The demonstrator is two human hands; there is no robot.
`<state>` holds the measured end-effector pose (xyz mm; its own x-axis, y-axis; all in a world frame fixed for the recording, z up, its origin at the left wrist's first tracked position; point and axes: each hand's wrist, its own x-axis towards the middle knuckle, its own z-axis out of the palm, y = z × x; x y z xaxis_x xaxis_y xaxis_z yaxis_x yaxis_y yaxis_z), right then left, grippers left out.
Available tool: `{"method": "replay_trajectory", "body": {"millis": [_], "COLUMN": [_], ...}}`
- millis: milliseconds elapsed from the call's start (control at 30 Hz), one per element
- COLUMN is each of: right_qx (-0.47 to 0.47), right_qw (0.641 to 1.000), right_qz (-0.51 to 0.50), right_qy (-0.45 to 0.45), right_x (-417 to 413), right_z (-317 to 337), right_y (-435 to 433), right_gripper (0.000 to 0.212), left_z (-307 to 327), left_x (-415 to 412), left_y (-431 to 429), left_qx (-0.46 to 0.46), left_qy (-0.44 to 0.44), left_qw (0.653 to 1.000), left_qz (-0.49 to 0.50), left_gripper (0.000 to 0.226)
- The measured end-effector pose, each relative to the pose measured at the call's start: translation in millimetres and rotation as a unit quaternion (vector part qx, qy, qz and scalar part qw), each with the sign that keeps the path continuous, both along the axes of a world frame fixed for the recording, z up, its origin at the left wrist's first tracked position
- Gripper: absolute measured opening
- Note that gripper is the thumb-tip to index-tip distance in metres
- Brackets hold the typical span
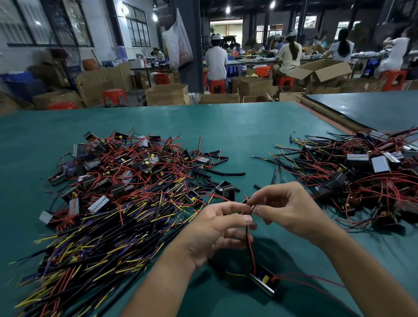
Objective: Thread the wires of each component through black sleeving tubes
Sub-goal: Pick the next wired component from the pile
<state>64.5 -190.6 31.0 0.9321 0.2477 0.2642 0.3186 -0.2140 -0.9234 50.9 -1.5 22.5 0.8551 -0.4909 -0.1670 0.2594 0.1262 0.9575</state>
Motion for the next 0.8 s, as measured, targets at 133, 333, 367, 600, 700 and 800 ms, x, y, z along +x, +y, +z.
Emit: {"method": "replay_trajectory", "body": {"millis": [133,333,367,600,700,800], "right_qx": [0.01,0.058,0.065,0.113,0.122,0.117], "right_qw": [1.0,0.997,0.996,0.985,0.981,0.98], "right_qz": [0.0,0.018,0.022,0.006,0.009,0.015], "right_qy": [0.001,0.047,0.057,0.134,0.154,0.158], "right_x": [0.7,1.1,1.2,3.9,4.4,4.4], "right_z": [-2.5,-2.3,-1.8,5.1,7.1,7.6], "right_y": [2.0,0.6,-0.1,-11.8,-16.9,-20.3], "right_gripper": [0.018,0.015,0.014,0.02,0.02,0.012], "left_z": [-3.6,-1.9,-2.0,-3.3,-4.8,-6.8], "left_x": [-0.6,-1.5,-1.7,2.0,3.9,6.0], "left_y": [-1.4,-4.4,-5.5,-6.0,-6.9,-6.9], "left_qx": [0.028,0.052,0.055,0.038,0.026,0.026], "left_qy": [-0.024,-0.035,-0.042,-0.085,-0.111,-0.144], "left_qw": [0.999,0.998,0.997,0.987,0.976,0.964], "left_qz": [0.014,0.024,0.031,0.131,0.188,0.223], "left_gripper": [0.011,0.017,0.017,0.014,0.006,0.018]}}
